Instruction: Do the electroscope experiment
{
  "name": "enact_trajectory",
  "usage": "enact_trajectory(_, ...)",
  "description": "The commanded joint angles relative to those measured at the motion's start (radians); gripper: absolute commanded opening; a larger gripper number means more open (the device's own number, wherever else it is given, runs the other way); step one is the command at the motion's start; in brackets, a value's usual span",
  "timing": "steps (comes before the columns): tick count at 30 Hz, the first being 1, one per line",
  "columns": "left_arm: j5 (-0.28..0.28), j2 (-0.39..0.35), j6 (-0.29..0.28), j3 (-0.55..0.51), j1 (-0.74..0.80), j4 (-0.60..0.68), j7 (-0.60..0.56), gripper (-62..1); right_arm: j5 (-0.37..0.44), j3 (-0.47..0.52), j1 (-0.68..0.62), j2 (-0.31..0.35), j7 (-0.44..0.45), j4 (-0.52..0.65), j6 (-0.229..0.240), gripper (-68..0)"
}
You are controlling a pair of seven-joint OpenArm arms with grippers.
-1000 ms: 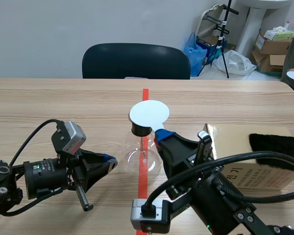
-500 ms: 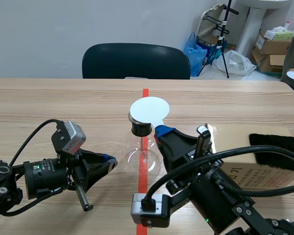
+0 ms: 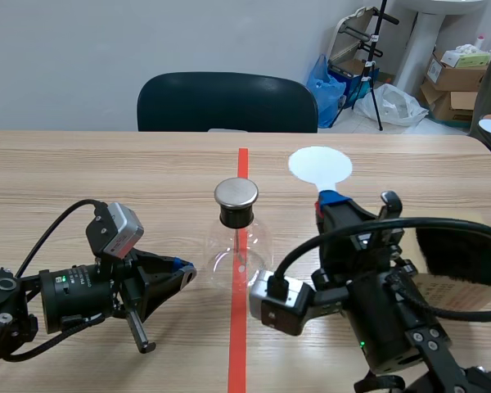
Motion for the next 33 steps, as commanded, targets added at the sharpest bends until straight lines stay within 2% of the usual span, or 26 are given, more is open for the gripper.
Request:
enact_trajectory(1,-0.01,-0.003,-0.005,-0.01,-0.003,0.027,-0.014,-57.8,-0.004,0.004,0.025,0.013,-0.035,0.008,-0.01,-66.5)
enact_trajectory(5,-0.01,-0.003,-0.005,-0.01,-0.003,0.027,-0.014,-57.8,0.0,0.004,0.025,0.013,-0.118,0.008,-0.01,-66.5)
enact_trajectory(9,-0.01,-0.003,-0.005,-0.01,-0.003,0.027,-0.014,-57.8,0.0,0.004,0.025,0.013,-0.164,0.008,-0.01,-66.5)
enact_trajectory(21,-0.01,-0.003,-0.005,-0.01,-0.003,0.027,-0.014,-57.8,0.0,0.004,0.025,0.013,-0.183,0.008,-0.011,-66.5)
enact_trajectory(27,-0.01,-0.003,-0.005,-0.01,-0.003,0.027,-0.014,-57.8,0.0,0.004,0.025,0.013,-0.108,0.008,-0.011,-66.5)
enact_trajectory(33,-0.01,-0.003,-0.005,-0.01,-0.003,0.027,-0.014,-57.8,0.0,0.004,0.025,0.013,0.04,0.008,-0.011,-66.5)
